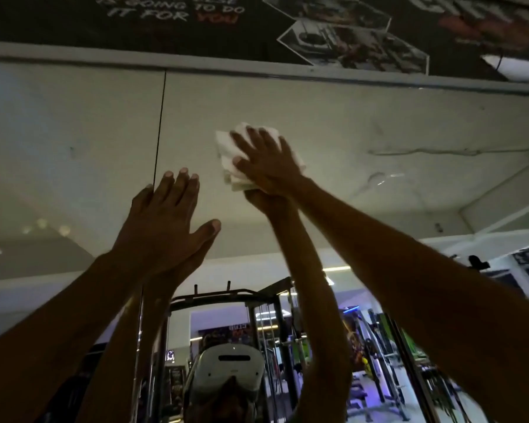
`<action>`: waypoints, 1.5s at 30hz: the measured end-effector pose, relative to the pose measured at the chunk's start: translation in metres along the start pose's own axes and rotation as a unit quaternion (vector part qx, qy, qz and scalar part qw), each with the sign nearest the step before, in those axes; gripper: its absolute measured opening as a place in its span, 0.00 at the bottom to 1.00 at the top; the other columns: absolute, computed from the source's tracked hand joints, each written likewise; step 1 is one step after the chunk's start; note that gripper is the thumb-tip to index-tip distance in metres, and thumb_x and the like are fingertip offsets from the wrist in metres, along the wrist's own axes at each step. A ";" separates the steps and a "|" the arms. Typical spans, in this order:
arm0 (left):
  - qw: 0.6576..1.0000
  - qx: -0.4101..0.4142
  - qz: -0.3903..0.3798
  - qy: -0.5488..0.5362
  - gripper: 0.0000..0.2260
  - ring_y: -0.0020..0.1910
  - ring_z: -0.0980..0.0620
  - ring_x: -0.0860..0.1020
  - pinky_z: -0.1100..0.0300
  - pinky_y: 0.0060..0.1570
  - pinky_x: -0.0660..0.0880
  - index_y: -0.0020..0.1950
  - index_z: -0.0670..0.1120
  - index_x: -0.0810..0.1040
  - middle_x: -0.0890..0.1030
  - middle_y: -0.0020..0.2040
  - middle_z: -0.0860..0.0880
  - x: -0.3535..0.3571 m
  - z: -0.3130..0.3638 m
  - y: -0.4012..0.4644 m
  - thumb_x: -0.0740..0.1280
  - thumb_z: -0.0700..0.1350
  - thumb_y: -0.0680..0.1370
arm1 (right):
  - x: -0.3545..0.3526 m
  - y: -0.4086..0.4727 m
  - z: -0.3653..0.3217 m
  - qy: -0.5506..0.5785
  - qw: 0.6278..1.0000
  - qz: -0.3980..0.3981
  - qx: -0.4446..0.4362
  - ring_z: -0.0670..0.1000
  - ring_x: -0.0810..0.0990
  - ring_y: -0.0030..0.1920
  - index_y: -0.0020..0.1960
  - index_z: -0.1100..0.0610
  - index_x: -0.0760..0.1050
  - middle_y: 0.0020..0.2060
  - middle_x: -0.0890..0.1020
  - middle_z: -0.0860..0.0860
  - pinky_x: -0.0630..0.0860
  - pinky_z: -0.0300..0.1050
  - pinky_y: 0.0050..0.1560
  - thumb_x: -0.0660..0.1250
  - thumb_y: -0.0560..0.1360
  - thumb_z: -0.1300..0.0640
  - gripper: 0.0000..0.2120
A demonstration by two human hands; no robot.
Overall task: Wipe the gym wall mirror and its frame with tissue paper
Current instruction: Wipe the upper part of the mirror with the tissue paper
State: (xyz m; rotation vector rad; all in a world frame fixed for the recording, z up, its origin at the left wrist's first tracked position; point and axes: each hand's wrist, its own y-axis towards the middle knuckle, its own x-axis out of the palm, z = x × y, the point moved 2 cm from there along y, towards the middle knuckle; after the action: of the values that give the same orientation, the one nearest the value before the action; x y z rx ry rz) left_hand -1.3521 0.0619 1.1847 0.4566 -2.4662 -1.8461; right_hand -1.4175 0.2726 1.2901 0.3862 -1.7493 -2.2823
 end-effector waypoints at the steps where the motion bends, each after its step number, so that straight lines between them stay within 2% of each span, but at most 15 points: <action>1: 1.000 0.001 0.000 0.001 0.49 0.83 0.49 0.38 0.48 0.80 0.39 0.84 0.50 0.37 0.37 0.84 0.48 0.001 0.000 0.000 0.30 0.74 0.68 | -0.002 0.002 0.026 -0.011 0.999 0.006 0.029 0.59 0.48 0.84 0.85 0.45 0.44 0.85 0.47 0.52 0.47 0.63 0.80 0.47 0.87 0.39 0.30; 5: 1.000 -0.004 -0.009 0.010 0.50 0.83 0.48 0.37 0.48 0.79 0.38 0.83 0.49 0.35 0.35 0.84 0.48 0.000 0.002 0.002 0.28 0.74 0.66 | -0.008 0.001 0.131 0.017 0.973 0.028 0.230 0.63 0.51 0.83 0.86 0.49 0.49 0.84 0.53 0.58 0.49 0.68 0.80 0.47 0.85 0.36 0.33; 8: 1.000 -0.004 -0.014 0.008 0.51 0.83 0.46 0.37 0.47 0.80 0.39 0.83 0.48 0.35 0.35 0.84 0.47 -0.001 0.006 0.003 0.28 0.73 0.65 | -0.014 -0.001 0.134 0.075 0.940 0.051 0.330 0.65 0.49 0.83 0.85 0.52 0.51 0.84 0.52 0.61 0.43 0.72 0.79 0.52 0.86 0.41 0.31; 11: 1.000 -0.010 -0.007 -0.007 0.50 0.83 0.46 0.38 0.45 0.80 0.39 0.84 0.48 0.37 0.37 0.84 0.46 0.000 0.009 0.002 0.29 0.73 0.66 | -0.011 0.006 0.068 0.094 0.961 0.036 0.256 0.65 0.45 0.84 0.86 0.53 0.49 0.84 0.48 0.59 0.38 0.73 0.78 0.52 0.86 0.42 0.32; 14: 1.000 -0.018 -0.011 0.008 0.50 0.83 0.47 0.38 0.46 0.80 0.39 0.84 0.49 0.36 0.36 0.84 0.47 0.003 0.006 0.004 0.28 0.73 0.66 | -0.002 0.003 -0.013 0.047 0.995 0.007 0.089 0.62 0.44 0.84 0.86 0.49 0.45 0.85 0.46 0.56 0.40 0.68 0.79 0.50 0.87 0.41 0.31; 17: 1.000 -0.013 -0.012 0.005 0.48 0.83 0.49 0.37 0.49 0.79 0.38 0.82 0.50 0.33 0.36 0.84 0.49 0.000 0.001 0.003 0.28 0.74 0.66 | 0.000 -0.006 -0.026 0.048 0.999 -0.007 -0.016 0.58 0.43 0.84 0.86 0.46 0.44 0.85 0.45 0.53 0.40 0.63 0.80 0.49 0.87 0.41 0.30; 19: 1.000 -0.005 -0.022 0.010 0.46 0.83 0.50 0.36 0.50 0.79 0.37 0.78 0.52 0.29 0.34 0.83 0.49 0.000 -0.002 0.003 0.28 0.75 0.66 | -0.004 -0.006 0.020 0.026 0.999 0.007 0.028 0.58 0.45 0.85 0.85 0.46 0.45 0.85 0.46 0.52 0.42 0.62 0.81 0.49 0.87 0.41 0.30; 22: 0.999 0.000 -0.036 0.009 0.45 0.82 0.49 0.35 0.49 0.79 0.37 0.77 0.52 0.27 0.32 0.82 0.50 0.001 -0.004 0.003 0.27 0.75 0.65 | -0.010 -0.012 0.113 0.019 0.977 0.030 0.208 0.63 0.50 0.84 0.86 0.49 0.48 0.85 0.51 0.58 0.46 0.67 0.81 0.46 0.85 0.36 0.33; 25: 0.999 0.005 -0.042 0.004 0.50 0.83 0.48 0.36 0.47 0.79 0.39 0.80 0.50 0.30 0.31 0.81 0.49 -0.002 -0.003 0.006 0.27 0.77 0.64 | -0.008 -0.018 0.115 0.028 0.952 0.039 0.301 0.66 0.48 0.83 0.86 0.52 0.48 0.84 0.50 0.62 0.45 0.70 0.80 0.48 0.86 0.39 0.33; 29: 0.996 0.010 -0.087 -0.008 0.50 0.83 0.46 0.38 0.47 0.80 0.41 0.84 0.45 0.37 0.36 0.84 0.45 -0.017 -0.003 0.001 0.36 0.74 0.68 | -0.005 -0.034 0.029 0.026 0.982 0.021 0.188 0.64 0.44 0.84 0.86 0.51 0.43 0.84 0.46 0.60 0.41 0.69 0.80 0.49 0.87 0.40 0.32; 32: 0.999 0.041 0.006 -0.032 0.48 0.83 0.39 0.52 0.37 0.77 0.53 0.83 0.39 0.54 0.53 0.83 0.38 -0.021 -0.016 -0.016 0.44 0.70 0.73 | 0.003 -0.093 -0.034 0.047 0.999 -0.013 -0.009 0.60 0.38 0.84 0.85 0.48 0.39 0.85 0.41 0.57 0.33 0.64 0.80 0.48 0.86 0.39 0.33; 35: 0.999 0.003 0.015 -0.049 0.45 0.82 0.43 0.52 0.40 0.77 0.51 0.83 0.41 0.56 0.54 0.83 0.40 -0.017 -0.035 -0.042 0.48 0.70 0.75 | 0.004 -0.125 -0.041 0.062 0.990 -0.028 -0.124 0.57 0.41 0.84 0.85 0.46 0.43 0.85 0.44 0.54 0.33 0.61 0.80 0.45 0.83 0.37 0.34; 40: 1.000 0.023 0.009 0.013 0.42 0.79 0.35 0.61 0.34 0.73 0.59 0.80 0.34 0.62 0.62 0.79 0.32 -0.005 -0.063 -0.075 0.48 0.67 0.80 | -0.007 -0.053 0.016 0.022 0.995 -0.021 0.092 0.60 0.44 0.85 0.86 0.46 0.43 0.85 0.45 0.55 0.44 0.66 0.81 0.44 0.84 0.36 0.33; 42: 0.999 0.029 -0.032 0.029 0.44 0.80 0.32 0.58 0.30 0.75 0.58 0.80 0.32 0.58 0.60 0.80 0.30 -0.004 -0.077 -0.084 0.40 0.68 0.82 | -0.004 -0.033 -0.006 0.027 0.985 0.011 0.168 0.65 0.49 0.84 0.86 0.50 0.48 0.84 0.50 0.60 0.47 0.72 0.80 0.46 0.84 0.37 0.34; 45: 1.000 0.023 -0.005 0.007 0.42 0.74 0.29 0.67 0.34 0.69 0.64 0.76 0.30 0.66 0.67 0.75 0.28 -0.010 -0.084 -0.099 0.42 0.65 0.83 | 0.007 -0.046 -0.097 0.023 0.994 0.059 0.091 0.65 0.50 0.84 0.85 0.50 0.51 0.84 0.52 0.60 0.47 0.73 0.79 0.49 0.85 0.39 0.32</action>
State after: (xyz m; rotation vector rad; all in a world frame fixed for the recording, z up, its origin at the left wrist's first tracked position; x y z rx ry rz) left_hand -1.3050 -0.0393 1.1182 0.4834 -2.5077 -1.7867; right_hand -1.3915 0.1938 1.2214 0.3561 -1.9103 -2.0239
